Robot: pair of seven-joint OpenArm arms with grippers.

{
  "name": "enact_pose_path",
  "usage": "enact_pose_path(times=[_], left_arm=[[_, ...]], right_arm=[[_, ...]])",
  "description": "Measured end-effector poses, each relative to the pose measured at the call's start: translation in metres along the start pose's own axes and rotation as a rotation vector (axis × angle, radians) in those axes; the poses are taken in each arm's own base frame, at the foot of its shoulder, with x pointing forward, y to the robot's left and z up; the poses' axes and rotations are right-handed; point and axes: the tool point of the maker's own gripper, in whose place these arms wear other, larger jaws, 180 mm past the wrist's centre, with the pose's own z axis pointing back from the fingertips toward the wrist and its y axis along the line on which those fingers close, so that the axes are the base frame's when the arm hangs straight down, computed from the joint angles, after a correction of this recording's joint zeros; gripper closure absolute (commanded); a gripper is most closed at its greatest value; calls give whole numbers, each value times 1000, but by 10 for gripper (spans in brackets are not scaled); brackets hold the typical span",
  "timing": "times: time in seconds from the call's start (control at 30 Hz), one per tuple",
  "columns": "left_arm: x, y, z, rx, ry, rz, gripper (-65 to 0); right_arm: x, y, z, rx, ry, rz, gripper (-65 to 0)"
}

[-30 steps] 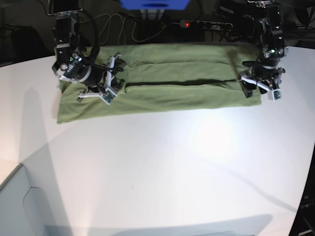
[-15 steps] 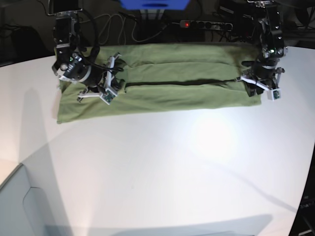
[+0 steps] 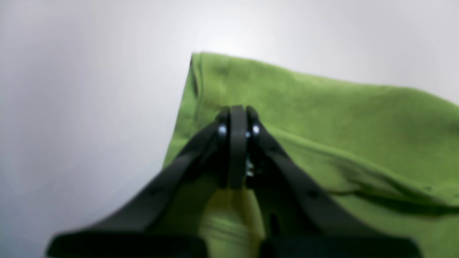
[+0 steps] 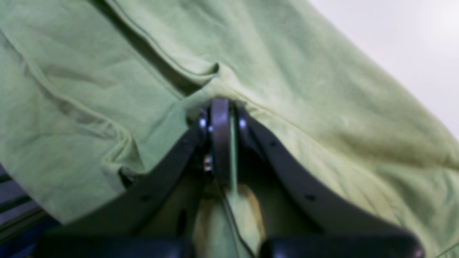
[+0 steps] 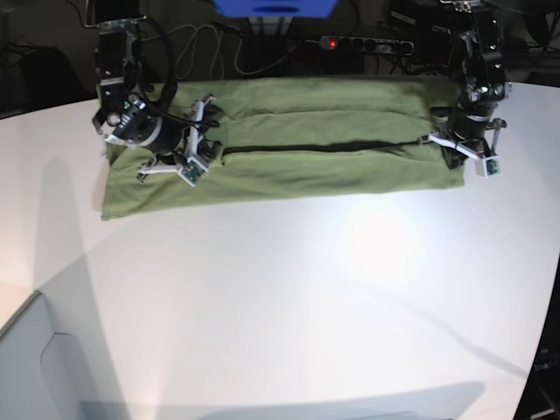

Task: Fold the T-shirt properly
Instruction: 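Regrip the strip end with the left gripper, adjusting its pinch, then release the left gripper and move it outward past the strip end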

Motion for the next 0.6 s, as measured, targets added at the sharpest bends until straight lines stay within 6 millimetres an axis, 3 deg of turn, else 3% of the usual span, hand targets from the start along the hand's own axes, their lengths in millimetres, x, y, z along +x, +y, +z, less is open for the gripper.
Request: enact_pose_path(times=[0.23,0.43,0.6], left_arm=[[20,-4,25,1,-77,-13,0],[12,8,36,37,-68,-4,0],[-8,13,42,46,-16,-12,0]], right_arm=[[0,-1,0,-2,0,-1,-2],[0,-1,0,-2,-1,-1,-2],[0,-1,0,-2,-1,-1,-2]])
